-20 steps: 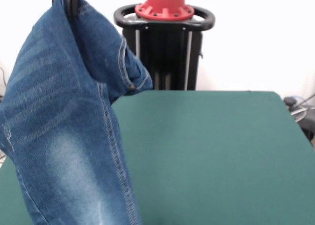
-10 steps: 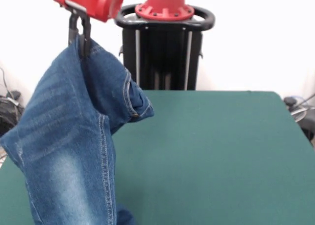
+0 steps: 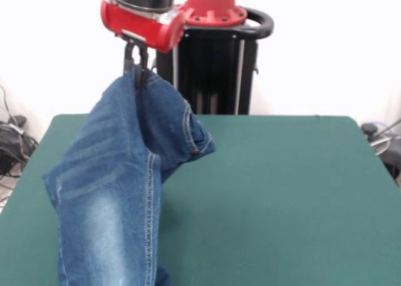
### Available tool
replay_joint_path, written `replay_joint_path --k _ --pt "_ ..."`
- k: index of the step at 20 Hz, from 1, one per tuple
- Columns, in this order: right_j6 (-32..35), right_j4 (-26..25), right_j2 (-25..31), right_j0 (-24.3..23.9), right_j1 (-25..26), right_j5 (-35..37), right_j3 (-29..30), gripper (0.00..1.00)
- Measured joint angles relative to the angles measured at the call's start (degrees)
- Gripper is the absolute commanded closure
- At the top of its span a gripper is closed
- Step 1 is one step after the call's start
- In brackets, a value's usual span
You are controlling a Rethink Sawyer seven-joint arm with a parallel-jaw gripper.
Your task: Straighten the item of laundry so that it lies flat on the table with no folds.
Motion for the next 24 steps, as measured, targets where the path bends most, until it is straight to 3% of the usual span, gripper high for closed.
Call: replay_joint_path --k 9,24 --pt "0.0 -2.8 1.8 2.5 -4.9 -0.4 7.1 1.0" --pt "0.0 -2.9 5.7 3.7 -12.8 -6.7 20.2 1.0"
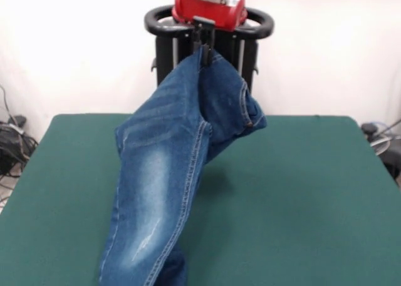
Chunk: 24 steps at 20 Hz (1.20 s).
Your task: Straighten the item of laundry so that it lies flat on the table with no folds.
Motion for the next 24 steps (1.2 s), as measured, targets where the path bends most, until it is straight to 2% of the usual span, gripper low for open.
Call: replay_joint_path --k 15,24 --pt "0.0 0.0 1.0 4.1 -5.2 -0.4 7.0 1.0" --pt "1.2 0.0 1.0 8.2 -6.9 -0.4 7.4 1.0"
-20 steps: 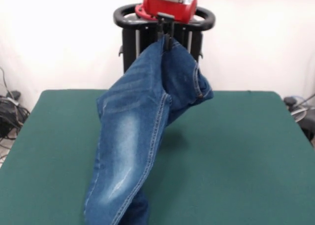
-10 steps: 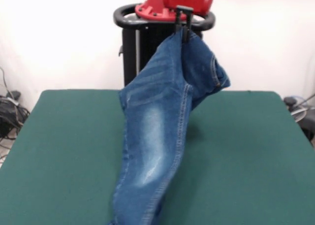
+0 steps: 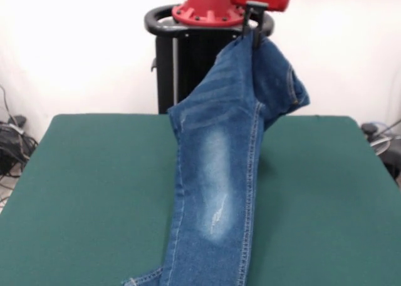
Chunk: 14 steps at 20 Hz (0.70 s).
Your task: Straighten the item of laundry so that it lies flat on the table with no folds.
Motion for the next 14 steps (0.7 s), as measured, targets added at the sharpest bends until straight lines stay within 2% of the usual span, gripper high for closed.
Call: replay_joint_path --k 6,14 --pt "0.9 0.0 0.0 2.8 -1.9 0.0 0.7 1.0" --pt "1.8 0.0 0.1 2.6 -2.7 -0.1 4.3 1.0"
